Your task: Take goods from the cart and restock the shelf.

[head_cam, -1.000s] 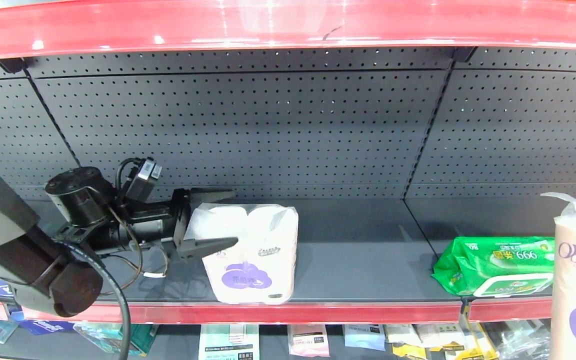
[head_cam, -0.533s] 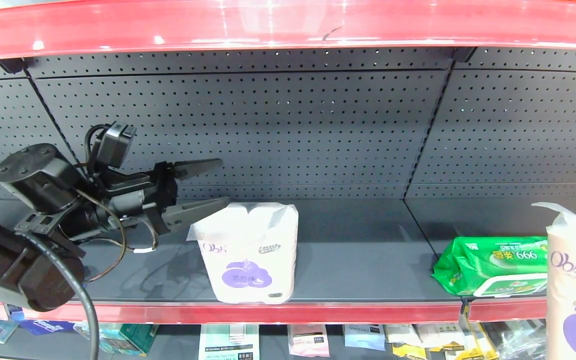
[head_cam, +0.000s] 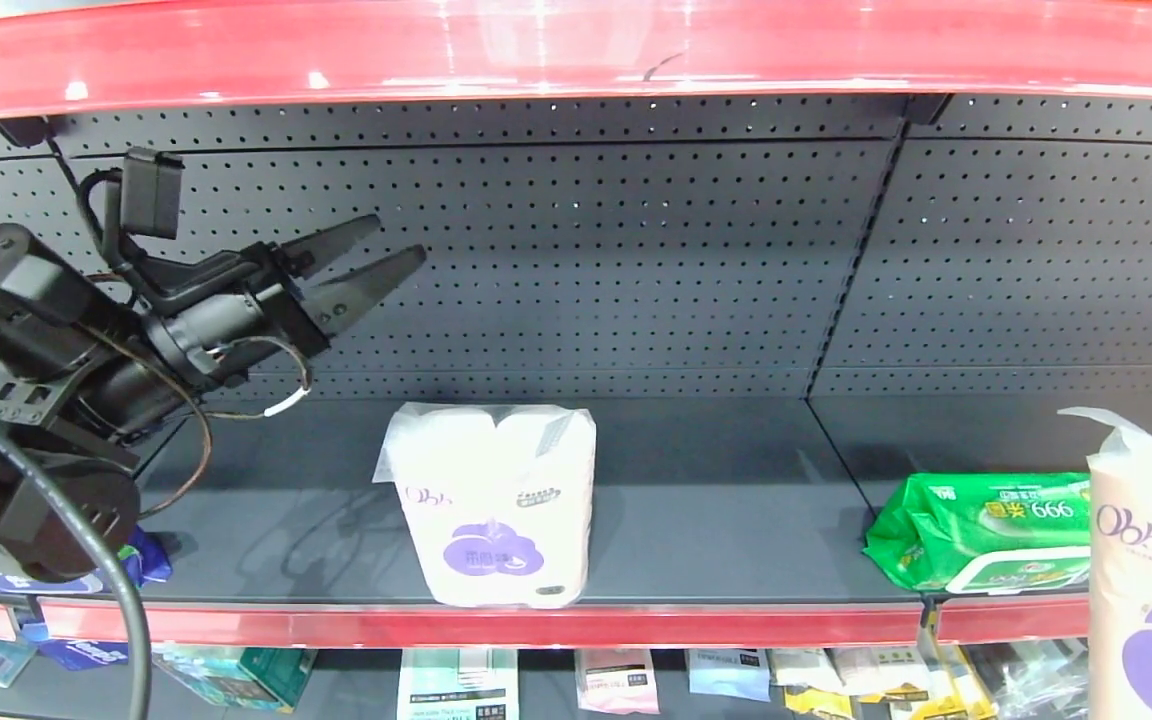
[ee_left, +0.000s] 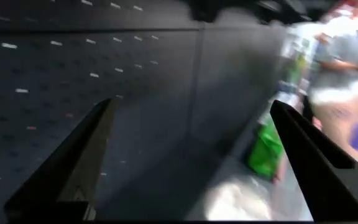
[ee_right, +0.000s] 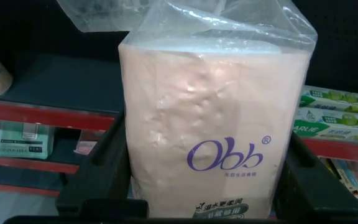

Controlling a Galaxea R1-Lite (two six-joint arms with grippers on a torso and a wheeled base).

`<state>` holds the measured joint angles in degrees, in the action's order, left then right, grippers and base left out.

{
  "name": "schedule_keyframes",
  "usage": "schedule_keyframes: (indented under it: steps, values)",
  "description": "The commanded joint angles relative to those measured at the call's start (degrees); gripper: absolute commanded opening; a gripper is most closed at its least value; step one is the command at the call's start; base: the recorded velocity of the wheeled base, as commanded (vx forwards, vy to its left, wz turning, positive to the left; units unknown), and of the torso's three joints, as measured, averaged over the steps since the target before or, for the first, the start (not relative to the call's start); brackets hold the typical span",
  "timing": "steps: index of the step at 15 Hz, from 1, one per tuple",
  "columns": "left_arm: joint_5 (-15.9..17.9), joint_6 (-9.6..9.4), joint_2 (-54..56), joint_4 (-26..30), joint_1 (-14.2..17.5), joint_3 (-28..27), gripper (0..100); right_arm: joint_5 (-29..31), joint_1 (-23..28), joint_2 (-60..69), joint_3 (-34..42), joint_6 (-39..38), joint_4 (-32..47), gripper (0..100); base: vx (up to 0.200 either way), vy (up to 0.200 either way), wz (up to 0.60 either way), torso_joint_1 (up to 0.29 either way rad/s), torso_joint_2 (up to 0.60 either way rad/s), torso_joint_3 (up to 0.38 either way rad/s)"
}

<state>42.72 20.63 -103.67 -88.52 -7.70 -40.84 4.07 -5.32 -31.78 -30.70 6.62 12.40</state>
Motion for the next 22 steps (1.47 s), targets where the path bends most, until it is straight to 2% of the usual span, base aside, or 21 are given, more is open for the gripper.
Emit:
schedule_keyframes:
  steps: [1,3,4,5,6,7,8,9,10,11,12,13,14,15,16,17,18,20,22]
  values:
    - [-1.1,-0.24,1.1,0.3,2.2,-0.6,100,0.0,0.0,-0.2,-0.1,0.0,0.0,0,0.000,0.000,0.00,0.000,0.00,0.000]
    - [-8.0,-0.76,0.9,0.4,2.7,-0.3,100,-0.1,0.0,-0.2,-0.2,-0.1,0.0,0,0.000,0.000,0.00,0.000,0.00,0.000]
    - [-10.7,-1.91,0.8,0.6,2.6,0.1,100,-0.1,0.0,-0.2,-0.2,-0.1,0.0,0,0.000,0.000,0.00,0.000,0.00,0.000]
    - [-14.7,-5.42,0.7,2.9,2.6,0.1,100,-0.1,0.0,-0.2,-0.2,-0.1,-0.1,0,0.000,0.000,0.00,0.000,0.00,0.000]
    - [-18.7,-8.15,0.8,5.5,2.7,-0.3,100,-0.1,0.0,-0.1,-0.2,-0.2,0.0,0,0.000,0.000,0.00,0.000,0.00,0.000]
    - [-24.3,-9.55,1.0,7.4,2.6,-0.6,100,-0.1,0.0,-0.1,-0.4,-0.2,-0.1,0,0.000,0.000,0.00,0.000,0.00,0.000]
    - [-28.3,-11.05,1.0,8.6,2.6,0.0,100,-0.1,0.0,-0.1,-0.4,-0.2,0.0,0,0.000,0.000,0.00,0.000,0.00,0.000]
    - [-32.8,-15.18,1.0,10.6,3.1,0.7,100,-0.1,0.0,-0.2,-0.5,-0.2,-0.1,0,0.000,0.000,0.00,0.000,0.00,0.000]
    - [-36.2,-17.02,1.0,12.2,3.7,1.0,100,-0.1,0.0,-0.1,-0.4,-0.2,-0.1,0,0.000,0.000,0.00,0.000,0.00,0.000]
    - [-45.7,-20.98,1.8,16.5,4.4,1.6,100,-0.1,0.0,-0.2,-0.5,-0.2,-0.1,0,0.000,0.000,0.00,0.000,0.00,0.000]
    - [-52.1,-22.12,4.9,22.5,4.4,2.3,100,-0.2,0.0,-0.2,-0.5,-0.4,-0.1,0,0.000,0.000,0.00,0.000,0.00,0.000]
    - [-51.6,-22.12,8.3,27.1,4.8,3.8,100,-0.2,0.0,-0.2,-0.5,-0.6,-0.1,0,0.000,0.000,0.00,0.000,0.00,0.000]
    - [-48.2,-22.03,15.7,36.7,5.5,7.2,100,-0.2,0.0,-0.1,-0.6,-0.8,-0.1,0,0.000,0.000,0.00,0.000,0.00,0.000]
    - [-43.7,-22.12,21.6,43.4,6.3,10.0,100,-0.2,-0.1,-0.1,-0.6,-1.0,-0.1,0,0.000,0.000,0.00,0.000,0.00,0.000]
    - [-40.6,-22.47,26.4,48.6,7.0,12.3,100,-0.2,-0.2,-0.1,-0.6,-1.0,-0.1,0,0.000,0.000,0.00,0.000,0.00,0.000]
    - [-38.9,-22.74,30.5,53.1,7.4,13.9,100,-0.3,-0.3,-0.1,-0.7,-1.0,-0.1,0,0.000,0.000,0.00,0.000,0.00,0.000]
    - [-37.8,-23.88,40.8,63.9,8.6,16.3,100,-0.4,-0.6,-0.4,-0.8,-0.9,-0.4,0,0.000,0.000,0.00,0.000,0.00,0.000]
    - [-35.7,-25.02,51.0,75.8,8.6,16.7,100,-1.2,-0.5,-1.9,-1.2,-0.6,-1.6,0,0.000,0.000,0.00,0.000,0.00,0.000]
    - [-29.5,-30.12,69.2,97.5,8.4,15.8,100,-1.3,-0.6,-5.7,-3.7,0.0,-2.3,0,0.000,0.000,0.00,0.000,0.00,0.000]
